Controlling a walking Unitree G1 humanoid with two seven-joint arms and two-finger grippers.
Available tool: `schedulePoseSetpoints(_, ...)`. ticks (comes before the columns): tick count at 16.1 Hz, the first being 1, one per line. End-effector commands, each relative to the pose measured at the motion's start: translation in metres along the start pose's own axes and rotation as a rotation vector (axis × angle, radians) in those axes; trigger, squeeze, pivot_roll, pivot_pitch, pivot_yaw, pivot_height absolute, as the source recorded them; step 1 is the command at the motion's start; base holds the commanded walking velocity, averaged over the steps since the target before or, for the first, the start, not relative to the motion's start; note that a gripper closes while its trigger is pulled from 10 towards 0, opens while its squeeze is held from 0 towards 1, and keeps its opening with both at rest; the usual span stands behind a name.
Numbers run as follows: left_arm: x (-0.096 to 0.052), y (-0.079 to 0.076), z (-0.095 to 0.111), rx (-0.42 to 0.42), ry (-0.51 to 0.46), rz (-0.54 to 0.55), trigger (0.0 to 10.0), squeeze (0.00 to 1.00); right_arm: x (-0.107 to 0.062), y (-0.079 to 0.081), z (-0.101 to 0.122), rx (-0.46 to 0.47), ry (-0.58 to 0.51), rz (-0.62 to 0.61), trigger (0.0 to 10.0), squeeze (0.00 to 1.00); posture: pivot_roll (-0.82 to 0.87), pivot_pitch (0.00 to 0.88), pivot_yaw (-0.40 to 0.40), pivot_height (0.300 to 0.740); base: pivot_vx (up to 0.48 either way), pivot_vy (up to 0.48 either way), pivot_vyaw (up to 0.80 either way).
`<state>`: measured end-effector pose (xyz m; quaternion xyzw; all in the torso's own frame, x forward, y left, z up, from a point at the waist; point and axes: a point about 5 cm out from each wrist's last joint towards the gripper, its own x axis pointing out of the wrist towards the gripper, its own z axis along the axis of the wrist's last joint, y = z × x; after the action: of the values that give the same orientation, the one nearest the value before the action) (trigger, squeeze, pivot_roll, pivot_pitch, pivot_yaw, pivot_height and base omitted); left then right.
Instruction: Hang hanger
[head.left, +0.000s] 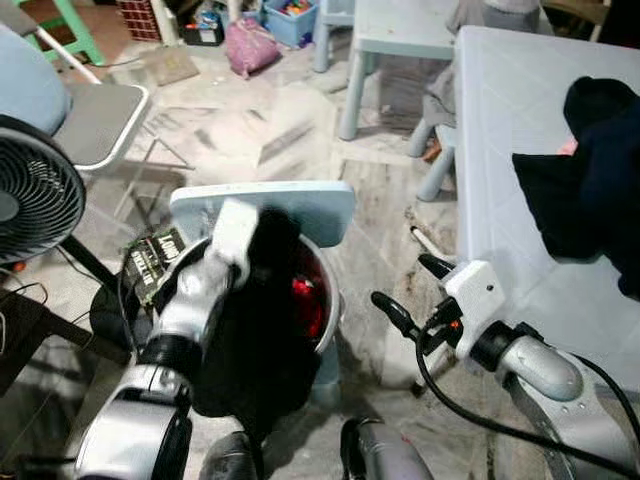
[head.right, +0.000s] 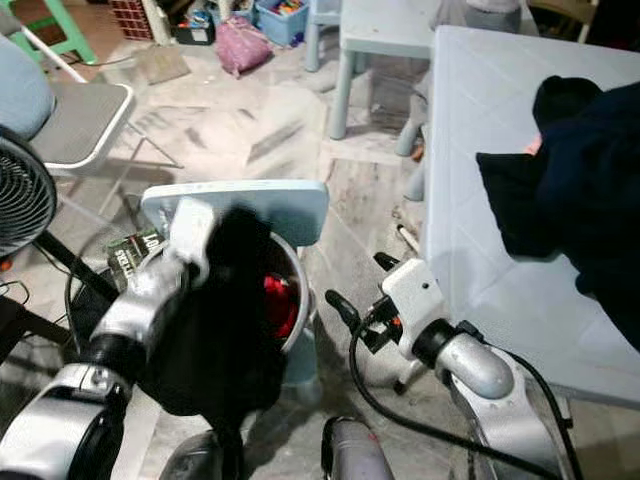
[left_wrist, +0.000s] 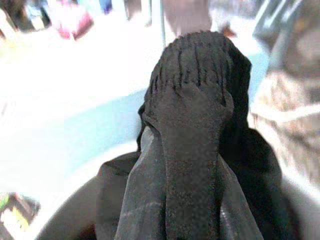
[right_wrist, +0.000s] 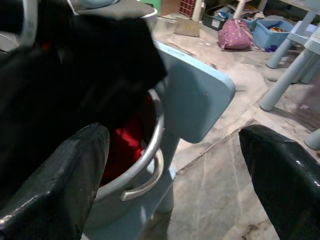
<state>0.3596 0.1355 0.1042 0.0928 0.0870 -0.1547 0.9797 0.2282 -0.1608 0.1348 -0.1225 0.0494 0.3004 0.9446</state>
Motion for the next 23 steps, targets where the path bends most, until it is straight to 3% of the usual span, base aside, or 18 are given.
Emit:
schedulePoseSetpoints(1, 0.003, 0.001, 0.016, -0.003, -0.079, 0.0, 0.0, 0.0, 0.001, -0.001, -0.002, -0.002, 0.005, -0.017, 10.0, 0.0, -0.14, 0.115, 0.002, 0.74, 0.0, 0.0, 0.0)
schedulePoseSetpoints(2, 0.007, 0.003, 0.041, 0.013, -0.185, 0.006, 0.0, 0.0, 0.004, -0.004, -0.002, 0.0, -0.002, -0.036, 10.0, 0.0, -0.13, 0.11, 0.003, 0.74, 0.0, 0.0, 0.0)
schedulePoseSetpoints(3, 0.009, 0.003, 0.053, 0.015, -0.231, 0.003, 0.0, 0.0, 0.005, -0.005, -0.002, -0.002, -0.005, -0.044, 10.0, 0.0, -0.13, 0.108, 0.003, 0.74, 0.0, 0.0, 0.0)
schedulePoseSetpoints(4, 0.01, 0.003, 0.089, 0.039, -0.386, -0.017, 0.0, 0.0, 0.01, -0.008, -0.001, -0.004, -0.018, -0.068, 10.0, 0.0, -0.12, 0.097, 0.007, 0.74, 0.0, 0.0, 0.0)
schedulePoseSetpoints(6, 0.005, -0.003, 0.115, 0.076, -0.516, -0.055, 0.0, 0.0, 0.014, -0.011, 0.0, -0.011, -0.027, -0.087, 10.0, 0.0, -0.11, 0.087, 0.01, 0.74, 0.0, 0.0, 0.0)
schedulePoseSetpoints(9, -0.01, -0.021, 0.113, 0.117, -0.594, -0.127, 0.0, 0.0, 0.018, -0.015, -0.001, -0.011, -0.038, -0.136, 10.0, 0.0, -0.1, 0.083, 0.013, 0.74, 0.0, 0.0, 0.0)
schedulePoseSetpoints(11, -0.023, -0.028, 0.081, 0.062, -0.513, -0.126, 0.0, 0.0, 0.018, -0.016, -0.002, -0.014, -0.041, -0.147, 10.0, 0.0, -0.09, 0.086, 0.013, 0.74, 0.0, 0.0, 0.0)
schedulePoseSetpoints(13, -0.041, -0.03, 0.039, -0.028, -0.369, -0.057, 0.0, 0.0, 0.017, -0.017, -0.004, -0.014, -0.039, -0.159, 10.0, 0.0, -0.09, 0.09, 0.01, 0.74, 0.0, 0.0, 0.0)
schedulePoseSetpoints(14, -0.059, -0.027, 0.008, -0.15, -0.232, 0.06, 0.0, 0.0, 0.018, -0.018, -0.005, -0.011, -0.038, -0.162, 10.0, 0.0, -0.07, 0.092, -0.001, 0.74, 0.0, 0.0, 0.0)
schedulePoseSetpoints(17, -0.079, -0.021, -0.027, -0.304, -0.03, 0.218, 0.0, 0.0, 0.021, -0.017, -0.005, -0.014, -0.041, -0.156, 10.0, 0.0, -0.05, 0.091, -0.012, 0.74, 0.0, 0.0, 0.0)
schedulePoseSetpoints(18, -0.086, -0.023, -0.045, -0.378, 0.11, 0.247, 0.2, 0.0, 0.024, -0.017, -0.005, -0.016, -0.043, -0.152, 10.0, 0.0, -0.05, 0.09, -0.015, 0.74, 0.0, 0.0, 0.0)
schedulePoseSetpoints(19, -0.089, -0.03, -0.055, -0.439, 0.211, 0.195, 10.0, 0.0, 0.026, -0.018, -0.004, -0.02, -0.046, -0.146, 10.0, 0.0, -0.05, 0.087, -0.019, 0.74, 0.0, 0.0, 0.0)
schedulePoseSetpoints(20, -0.09, -0.031, -0.056, -0.439, 0.228, 0.185, 10.0, 0.0, 0.026, -0.018, -0.004, -0.022, -0.047, -0.144, 10.0, 0.0, -0.05, 0.087, -0.019, 0.74, 0.0, 0.0, 0.0)
schedulePoseSetpoints(22, -0.095, -0.037, -0.059, -0.346, 0.286, 0.121, 10.0, 0.0, 0.027, -0.019, -0.003, -0.028, -0.051, -0.147, 10.0, 0.0, -0.05, 0.084, -0.017, 0.74, 0.0, 0.0, 0.0)
schedulePoseSetpoints(23, -0.1, -0.04, -0.062, -0.304, 0.32, 0.09, 10.0, 0.99, 0.028, -0.02, -0.003, -0.03, -0.053, -0.15, 10.0, 0.0, -0.05, 0.082, -0.014, 0.74, 0.0, 0.0, 0.0)
